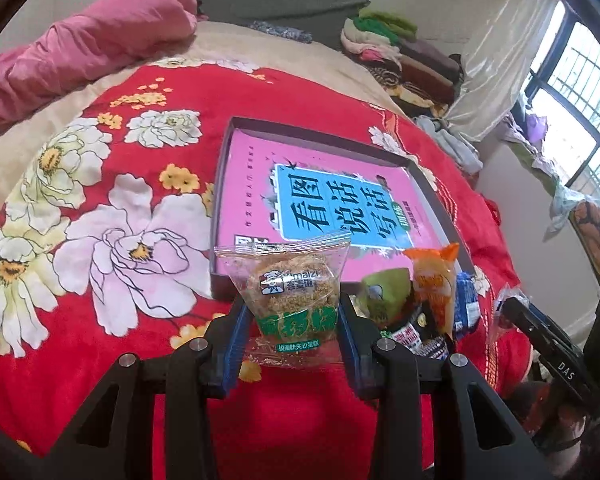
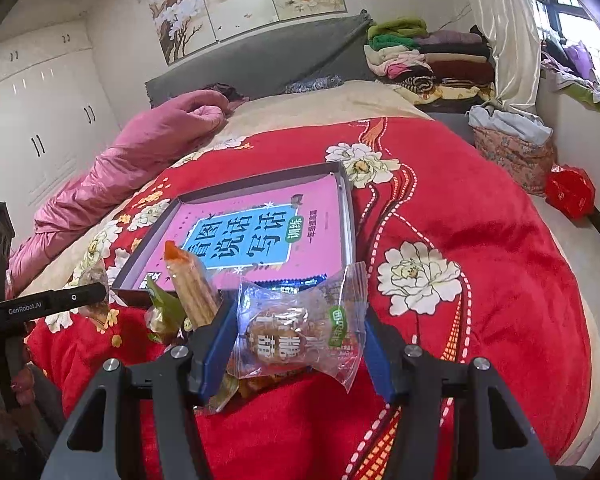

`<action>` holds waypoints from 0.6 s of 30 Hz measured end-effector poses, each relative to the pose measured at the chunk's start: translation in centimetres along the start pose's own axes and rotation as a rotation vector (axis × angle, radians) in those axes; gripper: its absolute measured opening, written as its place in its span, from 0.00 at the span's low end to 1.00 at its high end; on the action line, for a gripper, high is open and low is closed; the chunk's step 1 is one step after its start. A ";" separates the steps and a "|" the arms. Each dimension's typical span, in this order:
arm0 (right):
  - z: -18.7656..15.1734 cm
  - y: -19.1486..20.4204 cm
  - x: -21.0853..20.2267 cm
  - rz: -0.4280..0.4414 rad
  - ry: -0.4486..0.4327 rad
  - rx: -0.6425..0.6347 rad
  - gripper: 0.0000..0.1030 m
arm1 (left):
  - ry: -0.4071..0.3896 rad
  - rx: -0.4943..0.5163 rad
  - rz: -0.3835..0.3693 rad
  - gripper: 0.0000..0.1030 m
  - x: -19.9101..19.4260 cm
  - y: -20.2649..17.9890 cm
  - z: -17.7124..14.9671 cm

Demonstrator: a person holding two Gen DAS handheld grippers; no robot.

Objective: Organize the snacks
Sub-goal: 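Lift both held pastry bags and carry them over the grey tray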

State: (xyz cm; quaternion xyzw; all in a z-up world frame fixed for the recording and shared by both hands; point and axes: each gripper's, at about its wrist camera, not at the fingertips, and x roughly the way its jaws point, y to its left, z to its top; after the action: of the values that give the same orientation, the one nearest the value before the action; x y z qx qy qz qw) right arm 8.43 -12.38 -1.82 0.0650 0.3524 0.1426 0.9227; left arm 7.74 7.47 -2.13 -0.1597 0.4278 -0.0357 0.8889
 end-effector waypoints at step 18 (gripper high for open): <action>3.1 -0.6 2.1 0.042 -0.065 0.008 0.57 | -0.010 -0.012 0.050 0.41 2.2 -0.5 2.2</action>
State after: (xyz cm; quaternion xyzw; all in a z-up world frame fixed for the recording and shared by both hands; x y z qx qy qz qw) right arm 12.15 -12.35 -1.02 0.0806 0.3215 0.1583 0.9301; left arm 10.87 7.12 -2.32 -0.1543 0.4275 -0.0101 0.8907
